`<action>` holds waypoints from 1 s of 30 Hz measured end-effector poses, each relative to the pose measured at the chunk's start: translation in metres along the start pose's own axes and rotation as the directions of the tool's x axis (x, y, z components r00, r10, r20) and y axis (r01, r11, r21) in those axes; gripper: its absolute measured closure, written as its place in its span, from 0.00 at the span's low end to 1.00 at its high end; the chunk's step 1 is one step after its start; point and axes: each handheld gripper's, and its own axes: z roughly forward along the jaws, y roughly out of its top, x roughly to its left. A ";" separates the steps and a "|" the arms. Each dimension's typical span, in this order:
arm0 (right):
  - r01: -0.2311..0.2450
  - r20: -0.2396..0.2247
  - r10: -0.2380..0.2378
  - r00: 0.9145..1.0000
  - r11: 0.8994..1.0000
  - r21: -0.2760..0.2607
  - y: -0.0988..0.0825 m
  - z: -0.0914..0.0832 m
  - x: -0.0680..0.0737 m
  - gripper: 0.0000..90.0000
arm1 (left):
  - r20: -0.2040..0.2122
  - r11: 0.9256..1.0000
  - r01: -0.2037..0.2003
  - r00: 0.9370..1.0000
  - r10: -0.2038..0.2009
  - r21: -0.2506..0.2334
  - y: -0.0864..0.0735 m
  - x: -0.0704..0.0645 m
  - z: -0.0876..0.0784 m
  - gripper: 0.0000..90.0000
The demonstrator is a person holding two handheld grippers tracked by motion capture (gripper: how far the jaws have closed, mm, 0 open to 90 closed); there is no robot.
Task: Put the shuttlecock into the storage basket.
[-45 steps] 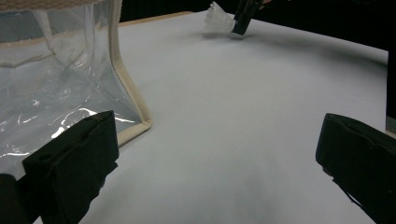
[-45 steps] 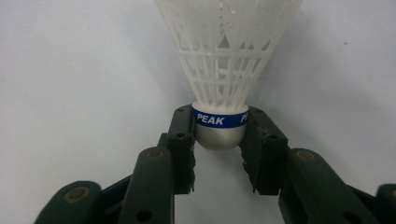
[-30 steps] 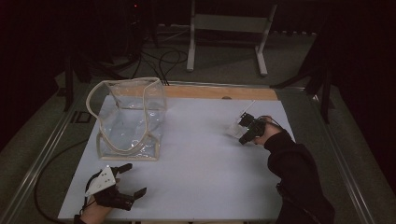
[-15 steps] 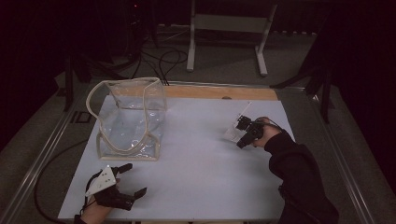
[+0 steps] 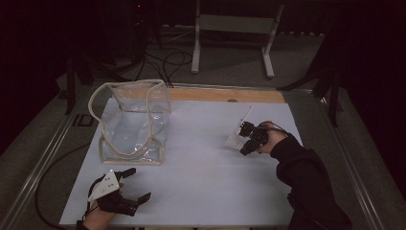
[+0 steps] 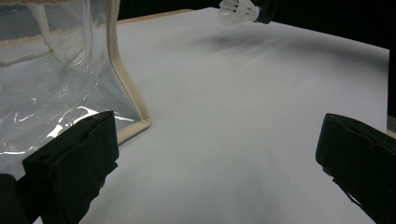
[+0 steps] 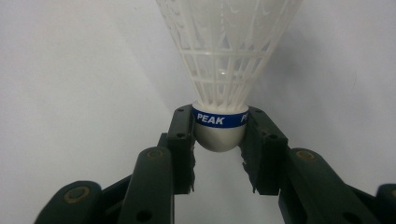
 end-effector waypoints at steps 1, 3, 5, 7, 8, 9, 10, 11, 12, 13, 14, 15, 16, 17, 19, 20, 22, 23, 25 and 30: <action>0.005 -0.006 -0.005 1.000 1.000 -0.001 0.000 -0.001 0.001 0.74 | 0.000 1.000 -0.001 1.000 0.001 0.002 0.000 0.000 0.000 0.01; 0.015 -0.004 -0.015 1.000 1.000 -0.001 0.001 -0.002 0.003 0.74 | 0.000 1.000 -0.001 1.000 0.001 0.003 0.000 0.000 0.000 0.01; 0.021 -0.011 -0.021 1.000 1.000 0.002 0.002 -0.004 0.005 0.74 | 0.001 1.000 0.000 1.000 0.000 0.003 0.000 0.000 0.001 0.01; 0.032 -0.021 -0.032 0.999 0.999 0.003 0.002 -0.005 0.007 0.74 | 0.000 1.000 0.000 1.000 0.000 0.006 0.000 0.000 0.001 0.01; 0.037 -0.023 -0.037 0.999 0.999 0.001 0.002 -0.005 0.008 0.74 | 0.001 1.000 0.000 1.000 0.000 0.005 0.000 0.000 0.001 0.01; 0.039 -0.026 -0.039 0.999 0.999 0.004 0.002 -0.006 0.009 0.74 | 0.001 1.000 0.000 1.000 0.000 0.006 0.000 0.000 0.001 0.01; 0.045 -0.032 -0.045 0.998 0.999 0.005 0.003 -0.006 0.009 0.74 | 0.000 1.000 0.001 1.000 -0.001 0.006 0.000 0.000 0.001 0.01; 0.048 -0.031 -0.048 0.998 0.999 -0.001 0.003 -0.007 0.010 0.74 | 0.001 1.000 0.001 1.000 -0.001 0.006 0.000 0.000 0.001 0.01; 0.052 -0.037 -0.052 0.998 0.999 -0.001 0.003 -0.007 0.011 0.74 | 0.001 1.000 0.001 1.000 -0.001 0.006 0.000 0.000 0.001 0.01; 0.052 -0.037 -0.052 0.998 0.999 -0.001 0.003 -0.007 0.011 0.74 | 0.001 1.000 0.001 1.000 -0.001 0.006 0.000 0.000 0.001 0.01; 0.061 -0.037 -0.061 0.997 0.998 0.001 0.003 -0.007 0.012 0.74 | 0.000 1.000 0.000 1.000 0.000 0.007 0.000 0.000 0.001 0.01; 0.064 -0.033 -0.064 0.997 0.998 0.002 0.004 -0.007 0.013 0.74 | 0.001 1.000 0.000 1.000 0.000 0.007 0.000 0.000 0.001 0.01; 0.072 -0.040 -0.072 0.997 0.997 0.005 0.004 -0.008 0.014 0.74 | 0.001 1.000 0.001 1.000 -0.001 0.006 0.000 0.000 0.001 0.01; 0.076 -0.035 -0.076 0.997 0.997 0.001 0.005 -0.008 0.015 0.74 | 0.001 1.000 0.000 1.000 0.000 0.006 0.000 0.000 0.001 0.01; 0.085 -0.037 -0.085 0.996 0.996 0.003 0.006 -0.010 0.018 0.74 | 0.001 1.000 0.000 1.000 0.000 0.006 0.000 0.000 0.001 0.01; 0.083 -0.032 -0.083 0.996 0.997 0.001 0.007 -0.011 0.019 0.74 | 0.001 1.000 0.000 1.000 0.000 0.006 0.000 0.000 0.001 0.01; 0.092 -0.035 -0.092 0.995 0.996 -0.001 0.009 -0.013 0.021 0.74 | 0.001 1.000 -0.001 1.000 0.001 0.006 0.000 0.000 0.001 0.01; 0.100 -0.036 -0.100 0.994 0.995 -0.004 0.009 -0.013 0.022 0.74 | 0.000 1.000 -0.001 1.000 0.001 0.006 0.000 0.000 0.001 0.01; 0.110 -0.034 -0.110 0.993 0.994 0.001 0.011 -0.015 0.024 0.74 | 0.000 1.000 -0.001 1.000 0.001 0.006 0.000 0.000 0.001 0.01; 0.128 -0.038 -0.128 0.991 0.992 0.002 0.016 -0.019 0.030 0.74 | 0.001 1.000 -0.005 1.000 0.005 0.011 0.000 -0.001 0.002 0.01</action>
